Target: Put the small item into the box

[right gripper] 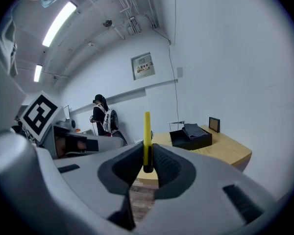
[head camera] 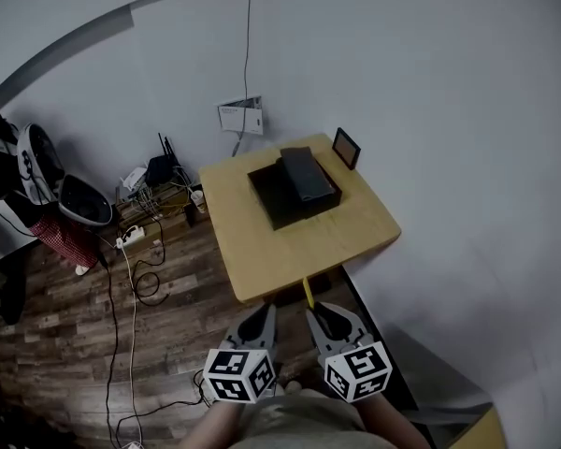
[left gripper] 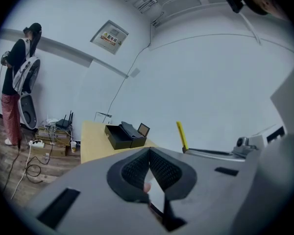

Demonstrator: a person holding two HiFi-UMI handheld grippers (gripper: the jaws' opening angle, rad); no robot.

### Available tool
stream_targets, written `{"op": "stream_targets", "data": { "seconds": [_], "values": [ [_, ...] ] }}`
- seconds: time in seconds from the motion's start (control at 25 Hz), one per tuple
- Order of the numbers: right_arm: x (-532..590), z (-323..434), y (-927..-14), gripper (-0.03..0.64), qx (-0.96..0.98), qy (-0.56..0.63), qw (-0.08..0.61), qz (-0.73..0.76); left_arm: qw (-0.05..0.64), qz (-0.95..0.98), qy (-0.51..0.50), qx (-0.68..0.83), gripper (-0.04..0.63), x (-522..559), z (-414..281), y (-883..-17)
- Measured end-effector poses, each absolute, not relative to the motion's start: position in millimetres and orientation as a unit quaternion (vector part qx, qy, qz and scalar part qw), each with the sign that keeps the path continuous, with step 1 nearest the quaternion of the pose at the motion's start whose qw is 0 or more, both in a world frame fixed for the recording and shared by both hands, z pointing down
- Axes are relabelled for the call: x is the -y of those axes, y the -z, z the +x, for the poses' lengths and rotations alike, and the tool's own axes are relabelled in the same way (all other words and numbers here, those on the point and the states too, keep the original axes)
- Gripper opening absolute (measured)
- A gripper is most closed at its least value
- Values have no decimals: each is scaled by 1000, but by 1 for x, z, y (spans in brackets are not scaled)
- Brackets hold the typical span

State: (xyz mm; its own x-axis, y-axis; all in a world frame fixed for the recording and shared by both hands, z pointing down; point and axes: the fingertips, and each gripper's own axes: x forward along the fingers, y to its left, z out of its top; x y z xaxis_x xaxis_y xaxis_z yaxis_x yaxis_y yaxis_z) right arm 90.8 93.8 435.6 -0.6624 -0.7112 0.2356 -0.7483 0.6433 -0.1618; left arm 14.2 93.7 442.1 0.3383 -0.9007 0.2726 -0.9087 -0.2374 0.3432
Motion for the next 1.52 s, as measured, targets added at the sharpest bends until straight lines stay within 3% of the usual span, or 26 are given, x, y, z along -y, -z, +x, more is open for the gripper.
{"op": "stream_targets", "data": {
  "seconds": [0.72, 1.52],
  "values": [
    [-79, 75, -429, 51, 920, -134, 60, 363, 226, 768, -13, 600, 3, -87, 0, -445],
    [84, 28, -427, 51, 908, -124, 80, 393, 242, 784, -11, 572, 3, 76, -46, -450]
  ]
}}
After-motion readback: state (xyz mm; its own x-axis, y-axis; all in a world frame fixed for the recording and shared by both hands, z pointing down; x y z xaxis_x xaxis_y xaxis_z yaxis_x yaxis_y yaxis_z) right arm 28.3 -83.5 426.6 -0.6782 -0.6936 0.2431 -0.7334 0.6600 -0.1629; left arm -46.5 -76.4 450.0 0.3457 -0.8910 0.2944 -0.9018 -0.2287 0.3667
